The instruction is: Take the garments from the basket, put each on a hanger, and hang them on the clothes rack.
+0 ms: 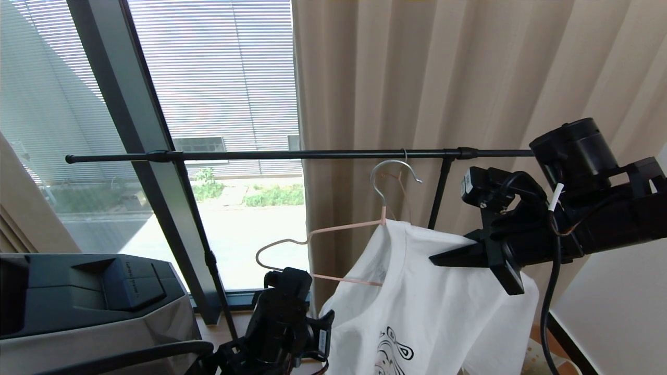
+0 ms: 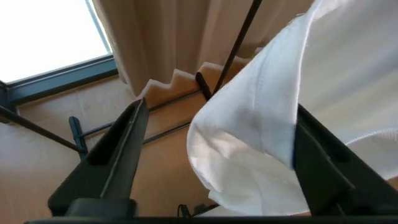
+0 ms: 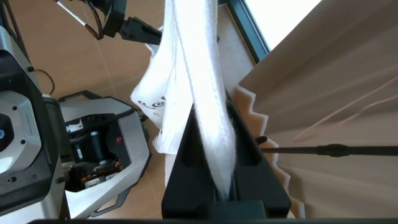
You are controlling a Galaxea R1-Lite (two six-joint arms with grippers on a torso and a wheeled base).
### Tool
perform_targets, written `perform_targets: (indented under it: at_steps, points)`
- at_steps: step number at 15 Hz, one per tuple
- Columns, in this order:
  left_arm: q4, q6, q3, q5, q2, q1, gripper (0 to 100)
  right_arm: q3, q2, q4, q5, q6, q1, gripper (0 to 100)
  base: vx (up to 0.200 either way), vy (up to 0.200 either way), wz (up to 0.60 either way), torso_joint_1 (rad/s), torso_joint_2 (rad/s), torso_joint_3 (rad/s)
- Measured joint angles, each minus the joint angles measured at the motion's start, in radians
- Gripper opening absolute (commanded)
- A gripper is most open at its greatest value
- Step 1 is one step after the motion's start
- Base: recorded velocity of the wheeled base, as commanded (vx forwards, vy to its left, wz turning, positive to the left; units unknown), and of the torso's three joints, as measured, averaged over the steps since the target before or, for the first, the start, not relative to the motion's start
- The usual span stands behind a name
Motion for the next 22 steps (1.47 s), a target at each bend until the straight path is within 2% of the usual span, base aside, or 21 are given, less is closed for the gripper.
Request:
perform_targets:
  at_steps: [4, 19, 22]
  points:
    - [0.0, 0.016, 0.005, 0.007, -0.027, 0.01, 0, -0.004, 0.011, -0.009, 0.0, 0.0, -0.013, 0, 0.0, 0.0, 0.0, 0.0, 0.0, 0.0]
    - [0.0, 0.108, -0.03, 0.038, -0.109, 0.18, 0, 0.004, 0.034, -0.019, -0.006, -0.003, -0.021, 0, 0.0, 0.0, 0.0, 0.0, 0.0, 0.0]
    - [0.0, 0.125, -0.034, 0.038, -0.124, 0.212, 0, 0.003, 0.048, -0.021, -0.029, -0.003, -0.021, 0, 0.0, 0.0, 0.0, 0.0, 0.0, 0.0]
